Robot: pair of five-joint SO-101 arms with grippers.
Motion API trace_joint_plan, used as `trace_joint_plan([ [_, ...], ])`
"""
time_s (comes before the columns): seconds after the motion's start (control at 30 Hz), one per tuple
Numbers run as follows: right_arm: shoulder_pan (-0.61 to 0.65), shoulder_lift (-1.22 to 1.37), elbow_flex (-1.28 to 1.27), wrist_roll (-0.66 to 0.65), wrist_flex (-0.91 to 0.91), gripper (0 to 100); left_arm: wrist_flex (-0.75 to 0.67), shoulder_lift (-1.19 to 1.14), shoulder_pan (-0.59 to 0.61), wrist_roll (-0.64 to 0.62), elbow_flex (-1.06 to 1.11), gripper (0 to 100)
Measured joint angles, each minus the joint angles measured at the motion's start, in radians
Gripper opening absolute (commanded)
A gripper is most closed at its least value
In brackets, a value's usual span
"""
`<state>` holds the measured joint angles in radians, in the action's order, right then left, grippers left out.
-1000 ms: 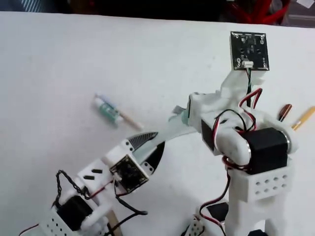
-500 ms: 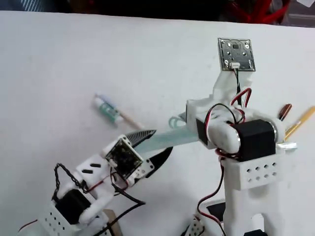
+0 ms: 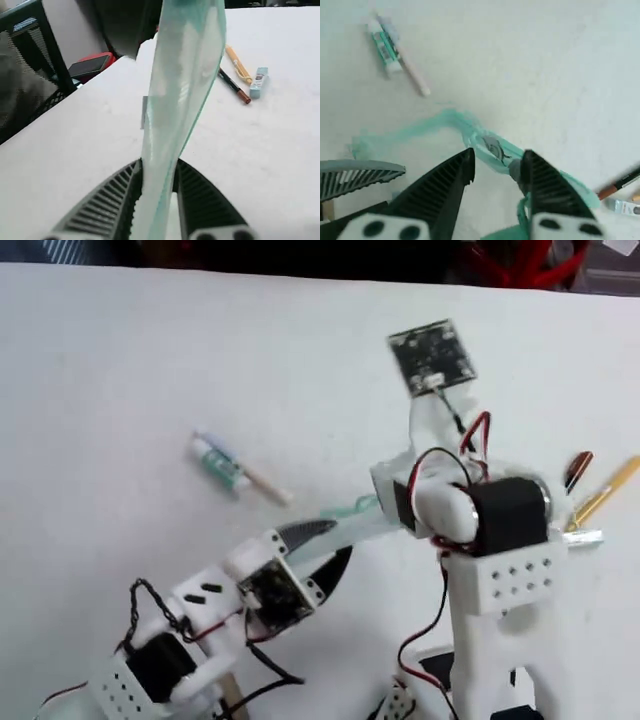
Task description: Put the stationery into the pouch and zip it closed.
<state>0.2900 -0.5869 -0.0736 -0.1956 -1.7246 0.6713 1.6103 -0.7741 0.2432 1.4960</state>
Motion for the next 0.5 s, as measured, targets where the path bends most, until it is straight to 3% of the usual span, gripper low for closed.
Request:
trace_joint_plan([
  [0.17,-0.087,0.000,-0.126,-0.186,0.000,25.9,0.020,0.000,-0.032,0.002,0.006,3],
  [0.37,-0.287,-0.002,-0.245,-0.462,0.008,25.2,0.031,-0.002,-0.044,0.006,0.011,3],
  [0.5,-0.431,0.000,-0.259,-0.640,0.009,16.3,0.046,-0.002,-0.046,0.009,0.012,3],
])
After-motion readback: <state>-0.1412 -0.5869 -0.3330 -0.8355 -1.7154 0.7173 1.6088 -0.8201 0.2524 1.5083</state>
